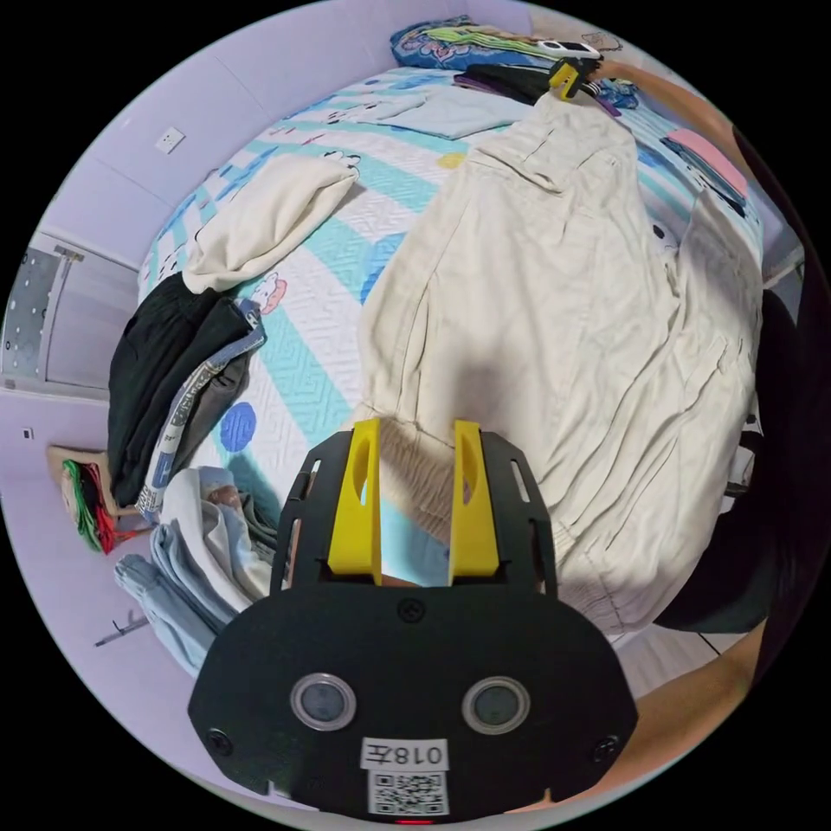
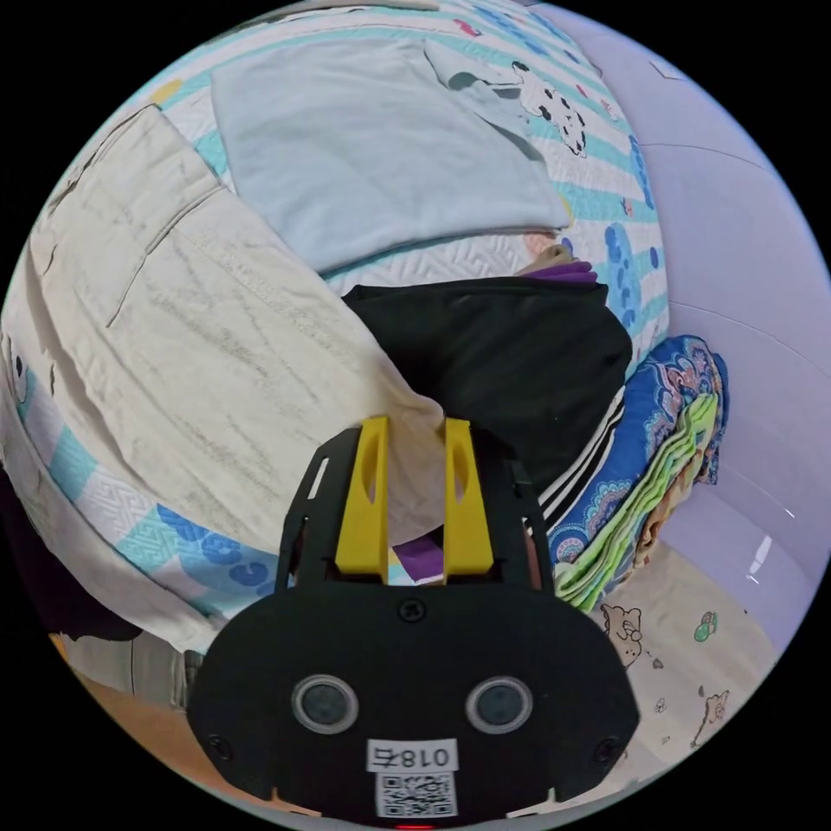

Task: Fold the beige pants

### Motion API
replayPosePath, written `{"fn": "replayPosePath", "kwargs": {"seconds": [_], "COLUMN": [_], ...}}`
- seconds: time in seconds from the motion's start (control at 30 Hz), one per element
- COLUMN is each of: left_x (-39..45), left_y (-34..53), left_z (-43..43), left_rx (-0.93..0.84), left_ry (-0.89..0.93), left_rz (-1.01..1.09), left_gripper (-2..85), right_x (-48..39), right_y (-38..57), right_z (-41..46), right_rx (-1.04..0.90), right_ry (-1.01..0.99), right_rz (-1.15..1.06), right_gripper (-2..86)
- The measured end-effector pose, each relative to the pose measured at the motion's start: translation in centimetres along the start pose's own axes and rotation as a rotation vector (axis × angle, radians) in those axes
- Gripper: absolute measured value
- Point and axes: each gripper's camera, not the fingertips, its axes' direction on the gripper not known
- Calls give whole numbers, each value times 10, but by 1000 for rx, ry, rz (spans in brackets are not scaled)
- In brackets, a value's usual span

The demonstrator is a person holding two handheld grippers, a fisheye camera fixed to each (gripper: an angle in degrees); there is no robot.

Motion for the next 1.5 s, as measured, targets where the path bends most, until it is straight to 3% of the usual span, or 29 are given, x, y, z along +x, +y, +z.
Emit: {"fn": "replayPosePath", "kwargs": {"seconds": [0.2, 0.53, 0.7, 0.87, 1.1, 1.23, 1.37, 1.5], "left_x": [1, -47, -59, -30, 91, 193, 268, 324], "left_y": [-3, -47, -45, -6, 99, 197, 289, 359], "left_z": [-43, -24, -17, -72, -192, -240, -246, -201], "left_rx": [-10, -79, -153, -74, 181, 351, 437, 347], "left_ry": [-128, 57, 252, 137, -281, -413, -377, -242], "left_rz": [51, -9, -92, -165, -187, -187, -199, -216], "left_gripper": [123, 150, 52, 3, -1, 1, 7, 30], "right_x": [-53, -111, -142, -176, -245, -335, -451, -546], "right_y": [-2, 33, 62, 113, 217, 325, 433, 479], "right_z": [8, 32, 39, 44, 44, 54, 77, 135], "right_rx": [-12, 122, 158, 231, 351, 423, 453, 403], "right_ry": [195, 251, 260, 266, 281, 306, 254, 86], "right_rz": [-15, 181, 217, 277, 399, 488, 607, 665], "right_gripper": [51, 3, -2, -3, -3, -3, -4, -4]}}
